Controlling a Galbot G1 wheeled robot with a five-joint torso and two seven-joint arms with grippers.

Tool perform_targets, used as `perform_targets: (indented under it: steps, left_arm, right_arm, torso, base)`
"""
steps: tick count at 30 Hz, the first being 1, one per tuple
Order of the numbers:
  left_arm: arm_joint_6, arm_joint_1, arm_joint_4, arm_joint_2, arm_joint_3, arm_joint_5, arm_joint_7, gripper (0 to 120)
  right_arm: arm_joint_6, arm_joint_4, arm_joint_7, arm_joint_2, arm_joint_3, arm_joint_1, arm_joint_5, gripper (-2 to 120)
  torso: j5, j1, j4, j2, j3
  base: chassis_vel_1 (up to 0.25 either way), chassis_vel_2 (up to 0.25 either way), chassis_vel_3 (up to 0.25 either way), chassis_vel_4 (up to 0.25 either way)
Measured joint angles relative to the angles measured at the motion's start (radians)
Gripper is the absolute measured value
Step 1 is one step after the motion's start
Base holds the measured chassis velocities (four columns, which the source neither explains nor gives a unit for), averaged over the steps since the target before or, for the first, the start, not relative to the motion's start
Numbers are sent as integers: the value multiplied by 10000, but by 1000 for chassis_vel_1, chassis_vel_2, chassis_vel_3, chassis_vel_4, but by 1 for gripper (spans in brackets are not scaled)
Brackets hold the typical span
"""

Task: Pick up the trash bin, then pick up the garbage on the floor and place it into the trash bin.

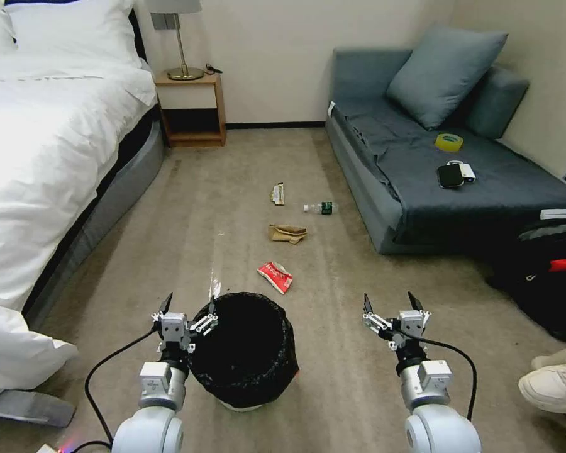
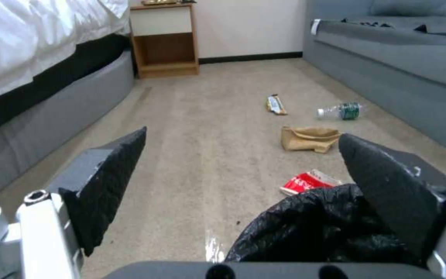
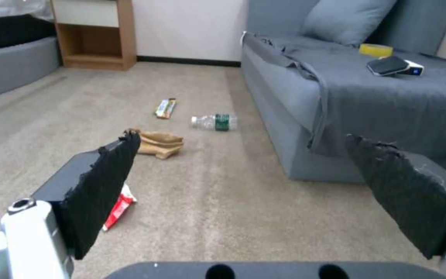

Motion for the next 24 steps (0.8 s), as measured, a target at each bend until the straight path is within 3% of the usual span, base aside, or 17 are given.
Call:
perform_targets:
  steps: [24]
  left_arm:
    - [0, 0, 0, 0, 0, 0, 0, 100]
  right_arm:
    - [0, 0, 0, 0, 0, 0, 0, 100]
  torso:
    - [0, 0, 0, 0, 0]
  base:
    - [0, 0, 0, 0]
